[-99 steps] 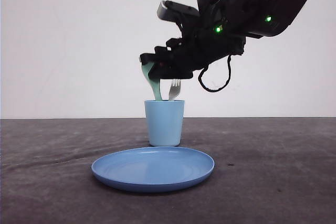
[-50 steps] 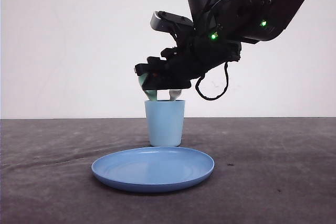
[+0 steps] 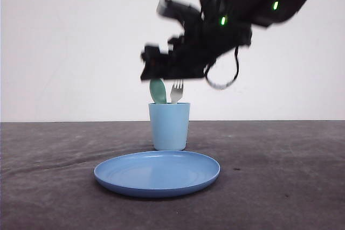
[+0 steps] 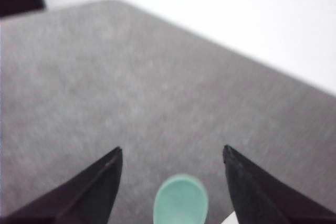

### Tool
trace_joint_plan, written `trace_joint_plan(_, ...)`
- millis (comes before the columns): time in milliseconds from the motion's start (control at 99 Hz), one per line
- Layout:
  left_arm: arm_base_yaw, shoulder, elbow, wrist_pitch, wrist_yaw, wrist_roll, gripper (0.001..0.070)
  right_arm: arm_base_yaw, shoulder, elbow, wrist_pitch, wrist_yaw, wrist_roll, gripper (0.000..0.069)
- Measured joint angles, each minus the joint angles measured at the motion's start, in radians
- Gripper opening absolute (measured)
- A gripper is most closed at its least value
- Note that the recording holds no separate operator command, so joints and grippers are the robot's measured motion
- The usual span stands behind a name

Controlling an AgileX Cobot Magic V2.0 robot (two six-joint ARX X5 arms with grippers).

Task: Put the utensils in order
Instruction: 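Lower the spoon into the cup beside the fork and release it, then move the right gripper down around the cup rim and grasp the cup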

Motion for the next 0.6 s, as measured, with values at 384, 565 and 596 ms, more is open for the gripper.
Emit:
trace_joint_plan(384, 0.000, 0.000, 0.000, 0.000, 0.000, 0.000, 0.0240, -0.056, -0.282, 0.002, -0.429, 0.000, 0.018, 0.0385)
trace_joint_plan(565, 0.000, 0.000, 0.000, 0.000, 0.000, 0.000, 0.0240, -0.112, -0.313, -0.014, -0.579, 0.003, 0.033, 0.0385)
trace_joint_plan(596, 0.000, 0.000, 0.000, 0.000, 0.000, 0.000, 0.0240, -0.113, -0.313, -0.030, -0.579, 0.003, 0.034, 0.0385)
